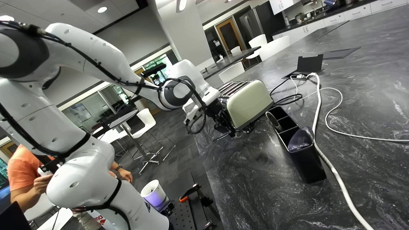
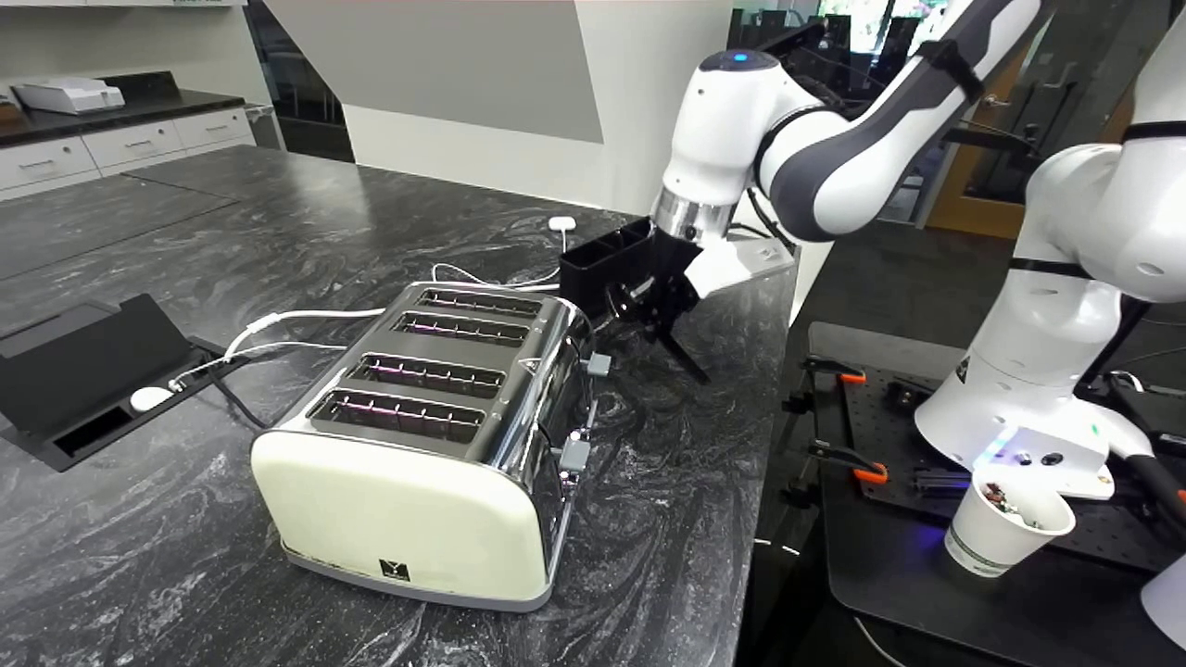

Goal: Pick the black spoon on the counter and put it in the cutlery holder

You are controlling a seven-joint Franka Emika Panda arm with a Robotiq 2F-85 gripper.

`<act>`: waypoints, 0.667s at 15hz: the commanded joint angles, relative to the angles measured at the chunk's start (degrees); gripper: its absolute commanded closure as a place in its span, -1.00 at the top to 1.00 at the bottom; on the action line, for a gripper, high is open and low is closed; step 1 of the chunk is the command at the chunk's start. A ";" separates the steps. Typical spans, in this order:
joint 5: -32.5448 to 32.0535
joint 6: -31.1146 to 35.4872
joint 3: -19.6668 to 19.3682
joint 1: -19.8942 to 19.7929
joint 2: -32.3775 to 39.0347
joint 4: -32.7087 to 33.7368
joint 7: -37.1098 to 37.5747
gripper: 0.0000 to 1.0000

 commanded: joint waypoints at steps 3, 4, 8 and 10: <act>1.83 -3.56 -4.74 -0.88 -20.96 -5.97 -12.25 -0.89; 0.90 -4.69 -5.39 -1.59 -23.95 -5.47 -16.43 -0.89; 1.35 -14.82 -7.52 -2.67 -32.24 -0.58 -34.71 -0.89; 1.10 -23.00 -7.64 -3.40 -33.69 3.55 -41.85 -0.89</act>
